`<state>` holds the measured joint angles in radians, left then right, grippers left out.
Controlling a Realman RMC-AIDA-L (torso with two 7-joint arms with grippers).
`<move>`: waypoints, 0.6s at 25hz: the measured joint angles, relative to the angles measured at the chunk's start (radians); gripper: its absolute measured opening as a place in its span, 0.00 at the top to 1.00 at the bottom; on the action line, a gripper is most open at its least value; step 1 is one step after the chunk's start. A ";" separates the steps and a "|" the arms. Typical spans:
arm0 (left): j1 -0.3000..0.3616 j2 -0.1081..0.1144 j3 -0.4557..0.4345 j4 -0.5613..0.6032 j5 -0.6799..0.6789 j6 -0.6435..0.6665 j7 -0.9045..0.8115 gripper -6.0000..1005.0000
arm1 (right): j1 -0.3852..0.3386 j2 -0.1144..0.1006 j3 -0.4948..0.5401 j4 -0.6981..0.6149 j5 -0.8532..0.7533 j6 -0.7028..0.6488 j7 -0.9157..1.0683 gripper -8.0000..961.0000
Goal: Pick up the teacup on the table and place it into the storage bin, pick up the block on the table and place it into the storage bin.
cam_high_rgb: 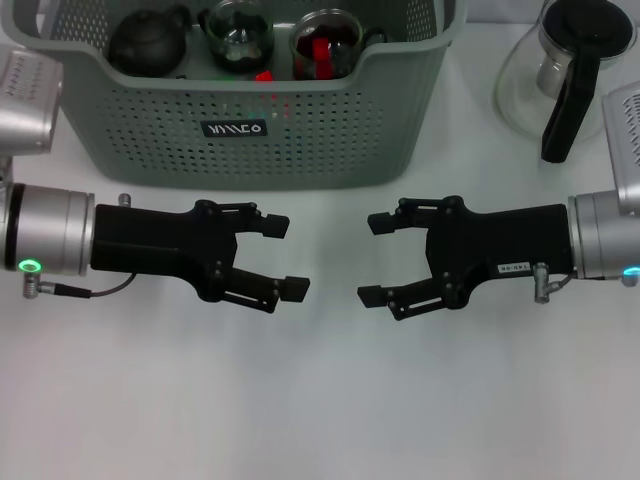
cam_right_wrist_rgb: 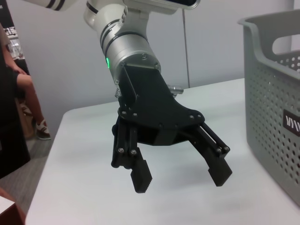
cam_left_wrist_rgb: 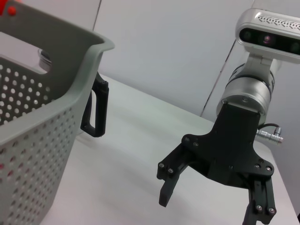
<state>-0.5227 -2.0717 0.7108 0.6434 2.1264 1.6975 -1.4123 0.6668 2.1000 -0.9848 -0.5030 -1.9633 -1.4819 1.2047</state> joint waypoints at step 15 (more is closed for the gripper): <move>-0.008 -0.010 0.036 -0.001 0.000 -0.092 -0.006 0.04 | 0.005 0.000 -0.007 0.000 0.018 0.075 -0.001 0.02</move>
<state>-0.5309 -2.0816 0.7470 0.6423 2.1260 1.6055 -1.4180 0.6718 2.1000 -0.9916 -0.5031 -1.9449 -1.4066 1.2041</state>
